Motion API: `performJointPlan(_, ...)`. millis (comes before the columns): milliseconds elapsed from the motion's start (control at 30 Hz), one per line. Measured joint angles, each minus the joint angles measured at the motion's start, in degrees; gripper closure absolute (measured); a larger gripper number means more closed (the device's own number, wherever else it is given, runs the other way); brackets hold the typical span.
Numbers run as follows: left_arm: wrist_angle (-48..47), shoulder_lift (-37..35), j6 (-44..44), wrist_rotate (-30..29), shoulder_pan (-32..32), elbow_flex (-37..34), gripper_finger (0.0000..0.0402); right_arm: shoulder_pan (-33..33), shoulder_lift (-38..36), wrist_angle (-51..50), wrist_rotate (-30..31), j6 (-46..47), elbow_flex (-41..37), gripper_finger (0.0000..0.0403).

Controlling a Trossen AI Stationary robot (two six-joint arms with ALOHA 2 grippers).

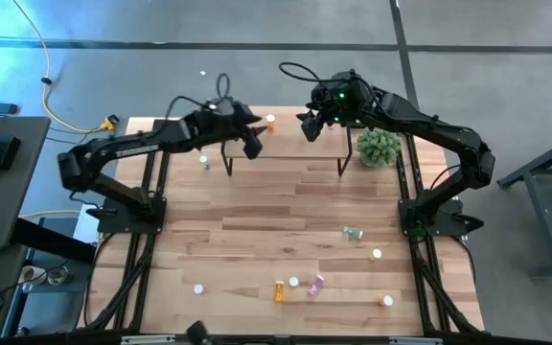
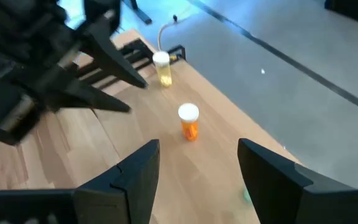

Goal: Pick and place medicine bottles onto shelf by color
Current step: Put the top orange pill bottle on the shelf

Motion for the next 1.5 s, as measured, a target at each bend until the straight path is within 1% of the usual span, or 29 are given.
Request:
performJointPlan(133,-1.5,-5.6,2.6,-3.4,0.0,0.0,0.0257,0.0,0.1,3.2,0.0,-1.0,0.0,0.0195)
performJointPlan(233,-1.9,-8.8,6.9,-9.9,0.1,0.0,0.0257,0.0,0.7,6.1,-0.7,-3.0,-0.1,0.0195)
performJointPlan(333,-2.3,-11.0,10.7,-16.9,1.2,0.0,0.0257,0.0,2.1,9.8,-3.6,-4.9,-0.2,0.0195)
performJointPlan(367,-2.9,-11.4,11.3,-18.4,2.0,0.0,0.0257,0.0,2.8,10.7,-4.5,-5.8,-0.3,0.0195)
performJointPlan(433,-4.6,-12.1,11.3,-19.0,3.8,0.0,0.0257,0.0,3.9,12.0,-6.8,-8.0,-0.3,0.0195)
performJointPlan(500,-6.8,-12.5,10.6,-17.7,6.0,0.0,0.0257,0.1,5.2,12.7,-8.3,-9.6,-0.3,0.0195)
performJointPlan(567,-9.8,-12.8,10.2,-14.9,8.2,0.0,0.0257,0.1,6.8,12.9,-9.6,-10.4,-0.3,0.0195)
performJointPlan(767,-15.9,-12.7,7.4,-5.2,13.6,0.0,0.0257,0.1,11.5,15.0,-10.1,-10.4,-0.3,0.0195)
performJointPlan(833,-17.1,-12.6,7.5,-3.0,15.0,0.0,0.0257,0.1,12.7,14.9,-10.2,-10.4,-0.3,0.0195)
performJointPlan(1000,-17.7,-12.6,7.5,-2.1,17.8,0.0,0.0257,0.2,15.5,14.9,-11.9,-10.4,-0.3,0.0195)
performJointPlan(1100,-17.8,-12.6,7.9,0.2,19.2,0.0,0.0257,0.4,17.3,15.0,-12.1,-10.4,-0.3,0.0195)
performJointPlan(1167,-17.9,-12.6,9.9,1.7,20.3,0.0,0.0257,0.5,18.8,15.0,-12.3,-10.4,-0.3,0.0195)
performJointPlan(1267,-17.8,-12.6,12.5,2.2,21.5,0.0,0.0257,0.8,20.4,15.4,-12.9,-10.4,-0.3,0.0195)
performJointPlan(1367,-17.8,-12.6,13.5,2.3,22.4,0.0,0.0257,1.2,21.6,16.7,-12.8,-10.2,-0.3,0.0195)
performJointPlan(1500,-17.8,-12.6,13.5,2.4,23.6,0.0,0.0257,1.2,22.7,17.8,-11.0,-8.8,-0.3,0.0195)
